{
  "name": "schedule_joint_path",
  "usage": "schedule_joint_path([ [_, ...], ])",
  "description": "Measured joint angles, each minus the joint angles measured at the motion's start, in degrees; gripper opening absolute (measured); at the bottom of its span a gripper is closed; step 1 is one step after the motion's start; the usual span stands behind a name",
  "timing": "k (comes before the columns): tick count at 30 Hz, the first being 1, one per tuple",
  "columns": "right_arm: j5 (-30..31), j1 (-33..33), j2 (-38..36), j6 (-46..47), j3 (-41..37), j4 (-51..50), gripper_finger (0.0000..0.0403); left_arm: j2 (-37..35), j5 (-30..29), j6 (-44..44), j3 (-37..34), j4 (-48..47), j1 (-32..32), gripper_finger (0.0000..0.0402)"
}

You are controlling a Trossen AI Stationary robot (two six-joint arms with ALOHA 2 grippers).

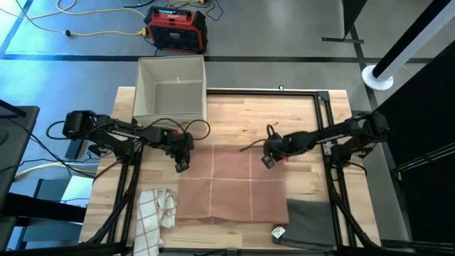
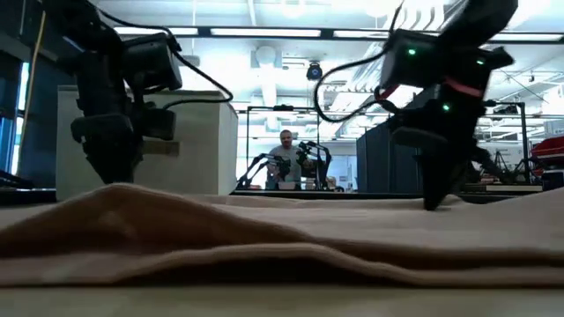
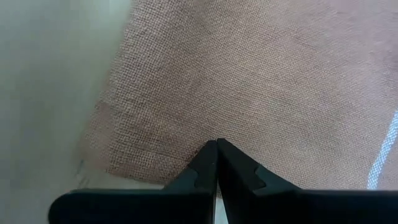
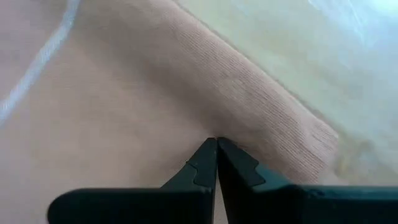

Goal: Fold towel
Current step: Fold the orange towel

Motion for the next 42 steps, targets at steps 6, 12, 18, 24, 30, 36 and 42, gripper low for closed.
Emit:
schedule_joint_path([
  [6, -4.45, -2.04, -5.4, -13.06, 7.61, -8.26, 0.0, -4.5, 1.35, 5.07, 7.78, -12.24, 0.87, 0.0],
  [12, -4.4, -3.88, -11.85, -20.67, 11.23, -18.75, 0.0, -9.55, 0.81, 9.45, 9.22, -16.11, 1.99, 0.0001],
  [18, -4.4, -5.39, -18.2, -26.87, 13.43, -27.84, 0.0, -14.58, 0.22, 13.73, 10.41, -19.75, 3.17, 0.0003],
  [24, -3.44, -5.39, -21.14, -27.43, 11.51, -22.29, 0.0, -11.73, -0.42, 13.2, 9.34, -15.16, 3.17, 0.0052],
  [30, -4.07, -5.37, -21.35, -29.78, 7.67, -13.25, 0.0, -5.81, -5.02, 8.66, 9.4, -9.92, 3.15, 0.0127],
  [36, -6.18, -5.17, -21.35, -29.95, 4.69, -12.49, 0.0, 1.33, -7.79, 14.41, 9.38, -11.19, 3.14, 0.0159],
  [42, -6.76, -4.83, -21.34, -29.9, 4.35, -14.56, 0.0, 5.81, -8.64, 14.55, 9.44, -11.06, 4.38, 0.0156],
])
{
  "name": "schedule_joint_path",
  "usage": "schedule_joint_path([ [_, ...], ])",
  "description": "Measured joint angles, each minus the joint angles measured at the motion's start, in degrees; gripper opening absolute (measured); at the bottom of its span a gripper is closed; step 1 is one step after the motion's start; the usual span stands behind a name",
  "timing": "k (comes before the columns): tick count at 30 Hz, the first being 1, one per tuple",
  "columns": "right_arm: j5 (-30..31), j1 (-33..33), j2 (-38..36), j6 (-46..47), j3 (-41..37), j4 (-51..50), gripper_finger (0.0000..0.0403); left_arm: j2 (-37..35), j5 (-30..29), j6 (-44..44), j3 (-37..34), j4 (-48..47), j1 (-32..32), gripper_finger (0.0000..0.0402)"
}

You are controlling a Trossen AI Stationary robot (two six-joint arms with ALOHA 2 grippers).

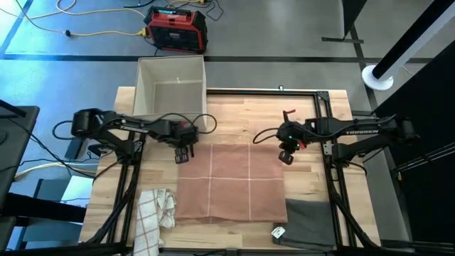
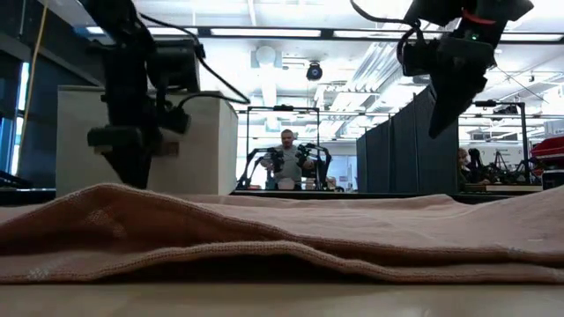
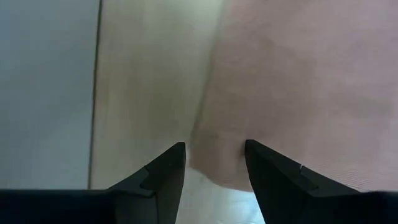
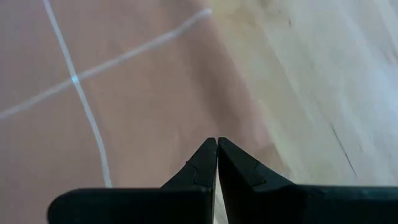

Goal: Fold towel
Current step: Fold the orange towel

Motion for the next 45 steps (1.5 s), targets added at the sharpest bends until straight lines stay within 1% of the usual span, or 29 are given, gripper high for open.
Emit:
schedule_joint_path([
  [6, -0.37, 0.33, 0.0, 0.09, -0.07, -2.09, 0.0, 4.37, -0.74, 0.05, 0.07, 0.1, 1.28, 0.0152],
  [7, -0.38, 0.13, 0.01, -0.03, -0.07, -2.04, 0.0, 4.69, -0.52, 0.01, 0.13, 0.1, 1.33, 0.0143],
  [9, -1.31, -0.75, 0.0, -0.98, -0.07, -2.06, 0.0, 4.89, -0.5, -0.03, 0.15, 0.06, 1.33, 0.0113],
  [13, -5.98, -3.93, 0.77, -1.15, -0.07, -3.46, 0.0002, 4.53, -0.29, 0.01, 0.1, 0.02, 1.33, 0.0025],
  [14, -6.1, -4.5, 1.17, -1.54, -0.07, -3.81, 0.0005, 4.51, -0.23, 0.0, 0.09, 0.01, 1.33, 0.0014],
  [17, -5.14, -5.68, 2.91, -5.5, -0.07, -3.75, 0.0026, 4.5, -0.14, 0.43, 0.07, 0.01, 1.33, 0.0015],
  [19, -4.48, -5.86, 4.58, -9.25, -0.07, -1.58, 0.0047, 4.5, -0.13, 1.45, 0.05, 0.01, 1.01, 0.0015],
  [22, -4.44, -5.83, 7.61, -19.08, -0.07, 2.59, 0.0087, 4.52, -0.13, 2.88, 0.04, -0.01, 0.82, 0.0008],
  [24, -5.02, -5.9, 10.1, -23.98, -0.07, 4.5, 0.0117, 4.52, -0.12, 2.96, 0.04, -0.02, 0.82, 0.0008],
  [26, -5.35, -7.0, 12.69, -24.95, -0.36, 5.72, 0.014, 4.52, 0.06, 2.88, 0.04, -0.06, 0.76, 0.0008],
  [35, -6.12, -12.87, 22.34, -23.75, -3.24, 10.89, 0.0204, 4.52, 0.96, 2.5, 0.04, -0.19, 0.46, 0.0008],
  [36, -6.31, -13.32, 23.0, -23.49, -3.58, 11.39, 0.0205, 4.52, 1.06, 2.46, 0.04, -0.21, 0.43, 0.0008],
  [38, -6.71, -13.61, 23.13, -22.14, -3.87, 11.91, 0.0183, 4.52, 1.11, 2.47, 0.04, -0.21, 0.43, 0.0008],
  [40, -6.77, -13.64, 23.01, -20.5, -3.87, 11.85, 0.0137, 4.52, 1.01, 2.45, 0.04, -0.23, 0.43, 0.0008],
  [41, -7.03, -13.61, 22.53, -19.71, -3.94, 11.77, 0.0105, 4.52, 0.9, 2.1, 0.1, -0.45, 0.38, 0.0008],
  [43, -8.9, -13.59, 21.13, -17.66, -3.95, 10.71, 0.0036, 4.69, 1.1, 0.78, 1.41, -4.2, 0.1, 0.0008],
  [44, -9.99, -13.52, 20.05, -17.24, -3.6, 9.52, 0.0019, 4.73, 1.25, -0.07, 2.61, -7.63, -0.26, 0.0008],
  [45, -10.66, -13.15, 18.61, -16.02, -2.95, 8.28, 0.0015, 4.58, 1.2, -1.13, 3.94, -11.35, -0.86, 0.0008],
])
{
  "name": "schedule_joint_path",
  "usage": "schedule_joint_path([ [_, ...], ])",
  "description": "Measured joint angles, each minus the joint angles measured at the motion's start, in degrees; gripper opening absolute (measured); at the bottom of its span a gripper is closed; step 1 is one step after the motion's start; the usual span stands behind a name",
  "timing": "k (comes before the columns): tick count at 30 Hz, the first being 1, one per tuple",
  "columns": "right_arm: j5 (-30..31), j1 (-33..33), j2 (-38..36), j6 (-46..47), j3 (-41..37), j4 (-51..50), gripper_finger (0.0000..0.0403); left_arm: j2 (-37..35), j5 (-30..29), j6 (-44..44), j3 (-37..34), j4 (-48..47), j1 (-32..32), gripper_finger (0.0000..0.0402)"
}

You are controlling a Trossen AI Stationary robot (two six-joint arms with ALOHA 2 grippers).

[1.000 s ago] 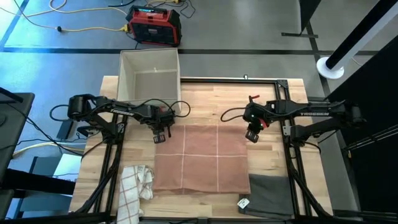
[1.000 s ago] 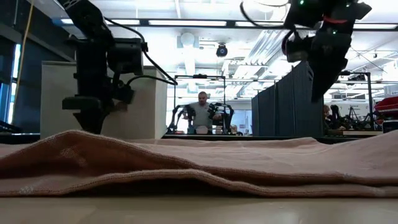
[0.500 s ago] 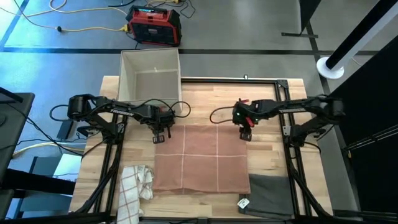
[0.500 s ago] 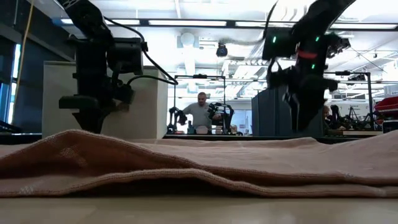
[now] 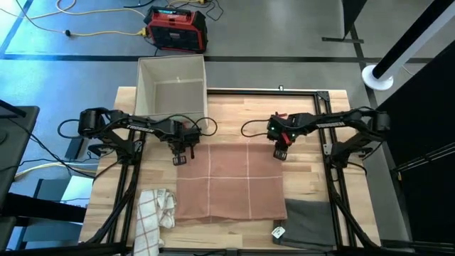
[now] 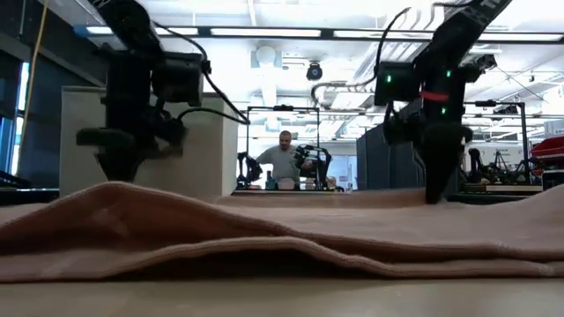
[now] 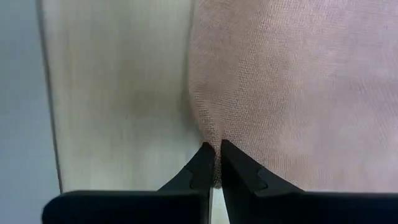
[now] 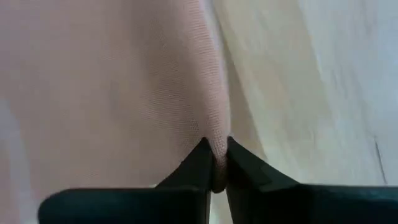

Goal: Fold towel
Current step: Fold the orange towel

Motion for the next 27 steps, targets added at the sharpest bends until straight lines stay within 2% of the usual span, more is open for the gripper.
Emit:
schedule_joint_path([
  [5, 6.76, 4.77, -9.36, 3.54, 2.83, -4.08, 0.0008, -2.69, -3.66, -3.25, 5.63, -11.82, -4.66, 0.0008],
  [10, 22.84, 8.2, -16.33, 2.8, 4.5, -4.08, 0.0008, -5.94, -13.45, -3.49, 9.39, -15.13, -7.05, 0.0008],
  [11, 23.63, 8.38, -16.73, 2.32, 4.52, -4.08, 0.0008, -6.23, -13.88, -3.63, 10.04, -15.45, -6.99, 0.0008],
  [21, 26.57, 10.51, -19.25, -1.56, 4.62, -4.3, 0.0008, -9.11, -17.65, -4.95, 16.43, -18.61, -6.57, 0.0008],
  [24, 21.59, 12.93, -19.27, -1.86, 4.62, -7.16, 0.0008, -9.08, -10.94, -5.04, 16.48, -18.02, -9.63, 0.0008],
  [27, 17.56, 15.43, -19.25, -1.82, 4.62, -12.21, 0.0008, -9.1, -8.25, -7.05, 16.48, -15.26, -13.86, 0.0007],
])
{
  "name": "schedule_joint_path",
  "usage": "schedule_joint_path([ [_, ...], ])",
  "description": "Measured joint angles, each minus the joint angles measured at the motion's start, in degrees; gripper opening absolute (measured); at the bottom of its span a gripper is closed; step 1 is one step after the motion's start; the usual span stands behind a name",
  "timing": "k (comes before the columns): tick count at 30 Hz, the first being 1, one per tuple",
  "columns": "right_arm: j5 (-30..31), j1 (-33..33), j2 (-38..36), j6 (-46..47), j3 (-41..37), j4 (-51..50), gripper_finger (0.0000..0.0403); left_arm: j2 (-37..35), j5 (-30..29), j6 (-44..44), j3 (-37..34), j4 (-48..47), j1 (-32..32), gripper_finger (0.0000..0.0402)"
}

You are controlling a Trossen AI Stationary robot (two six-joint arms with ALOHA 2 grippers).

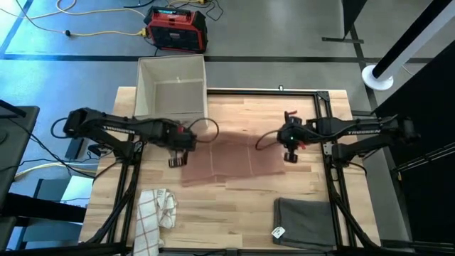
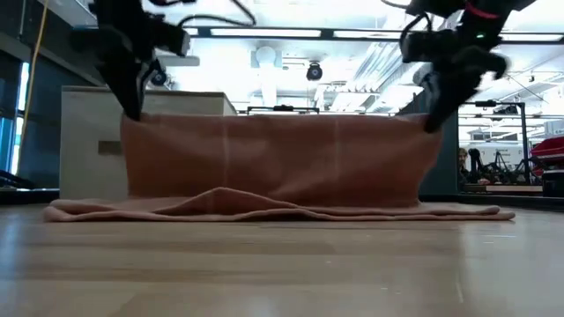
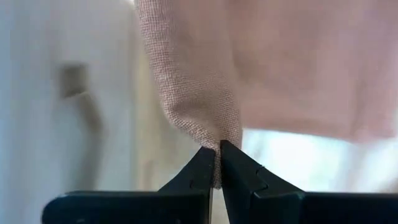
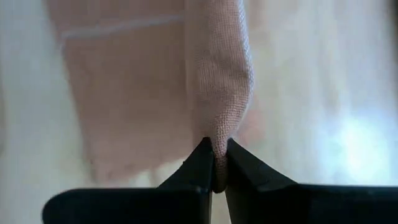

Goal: Fold towel
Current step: Fold the orange towel

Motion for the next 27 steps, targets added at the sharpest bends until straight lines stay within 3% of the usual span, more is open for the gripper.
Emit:
schedule_joint_path([
  [5, -3.35, 3.58, 0.2, -0.18, 0.0, -4.08, 0.0008, -0.01, -0.54, -7.53, -2.15, 6.57, -5.1, 0.0007],
  [11, -6.04, 6.43, 2.11, -0.18, -0.56, -3.57, 0.0008, 1.08, 3.59, -14.25, -7.88, 13.47, -8.78, 0.0007],
  [13, -8.67, 7.55, 2.6, -0.17, -2.14, -3.61, 0.0008, 1.48, 4.93, -14.35, -8.69, 15.37, -10.01, 0.001],
  [23, -9.46, 9.81, 2.85, 1.46, -5.6, -3.7, 0.0021, 3.23, 8.59, -13.92, -9.38, 22.9, -14.13, 0.0043],
  [27, -12.16, 9.9, 2.91, 3.47, -5.75, -3.92, 0.0077, 3.38, 12.71, -13.47, -9.44, 23.56, -13.85, 0.0076],
])
